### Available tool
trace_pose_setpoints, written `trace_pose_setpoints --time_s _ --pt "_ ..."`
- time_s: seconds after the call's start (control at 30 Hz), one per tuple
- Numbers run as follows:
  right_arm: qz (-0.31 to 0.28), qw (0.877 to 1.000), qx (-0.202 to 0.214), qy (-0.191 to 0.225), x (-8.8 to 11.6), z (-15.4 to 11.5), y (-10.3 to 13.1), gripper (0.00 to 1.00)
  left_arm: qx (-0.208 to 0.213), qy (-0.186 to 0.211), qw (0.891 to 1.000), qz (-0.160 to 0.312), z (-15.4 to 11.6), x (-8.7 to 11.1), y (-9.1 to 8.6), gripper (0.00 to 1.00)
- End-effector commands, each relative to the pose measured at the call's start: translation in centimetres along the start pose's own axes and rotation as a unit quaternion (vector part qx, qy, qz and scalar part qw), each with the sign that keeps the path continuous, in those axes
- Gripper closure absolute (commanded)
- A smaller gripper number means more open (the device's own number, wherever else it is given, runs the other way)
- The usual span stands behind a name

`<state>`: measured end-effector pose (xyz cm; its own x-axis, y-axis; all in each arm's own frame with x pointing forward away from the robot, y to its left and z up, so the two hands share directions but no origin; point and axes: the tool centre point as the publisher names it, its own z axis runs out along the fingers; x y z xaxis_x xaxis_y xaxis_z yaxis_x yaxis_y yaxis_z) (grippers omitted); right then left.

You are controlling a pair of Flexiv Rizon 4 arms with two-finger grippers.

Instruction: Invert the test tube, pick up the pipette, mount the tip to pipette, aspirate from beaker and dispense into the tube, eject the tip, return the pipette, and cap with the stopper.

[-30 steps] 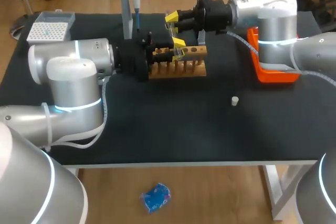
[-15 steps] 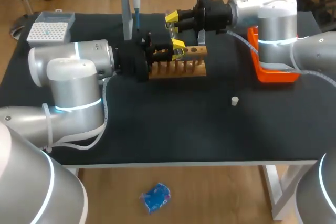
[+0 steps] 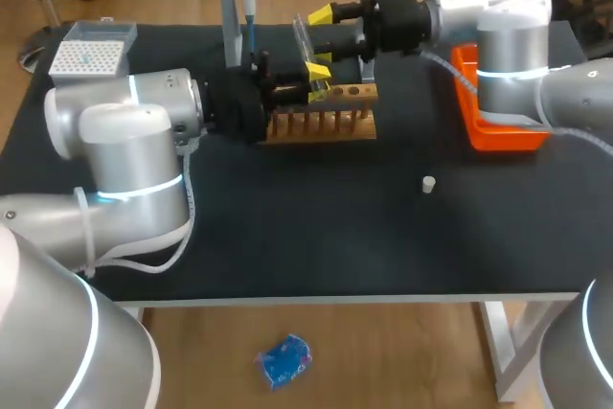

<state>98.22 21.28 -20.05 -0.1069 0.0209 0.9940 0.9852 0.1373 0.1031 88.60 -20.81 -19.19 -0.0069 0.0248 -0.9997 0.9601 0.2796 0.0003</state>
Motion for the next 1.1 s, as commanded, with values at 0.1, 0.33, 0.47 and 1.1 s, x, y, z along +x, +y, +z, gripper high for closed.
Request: trace_pose_setpoints --time_s 0.1,0.33,0.47,1.1 --pt "-0.129 0.991 -0.018 -0.036 1.5 -2.5 -0.6 0.0 0.014 -0.003 0.997 -0.071 -1.1 -0.8 0.0 1.0" --pt "-0.326 0.945 0.004 -0.029 2.9 -4.3 -1.4 0.0 -0.02 0.006 0.995 -0.097 -1.7 -1.2 0.5 1.0" --pt "-0.326 0.945 0.004 -0.029 2.9 -4.3 -1.4 0.0 -0.02 0.006 0.995 -0.097 -1.7 -1.2 0.5 1.0" --pt "-0.58 0.767 0.092 -0.258 1.3 -6.4 -2.7 0.0 -0.011 0.057 0.911 -0.408 -0.5 -3.1 1.6 1.0"
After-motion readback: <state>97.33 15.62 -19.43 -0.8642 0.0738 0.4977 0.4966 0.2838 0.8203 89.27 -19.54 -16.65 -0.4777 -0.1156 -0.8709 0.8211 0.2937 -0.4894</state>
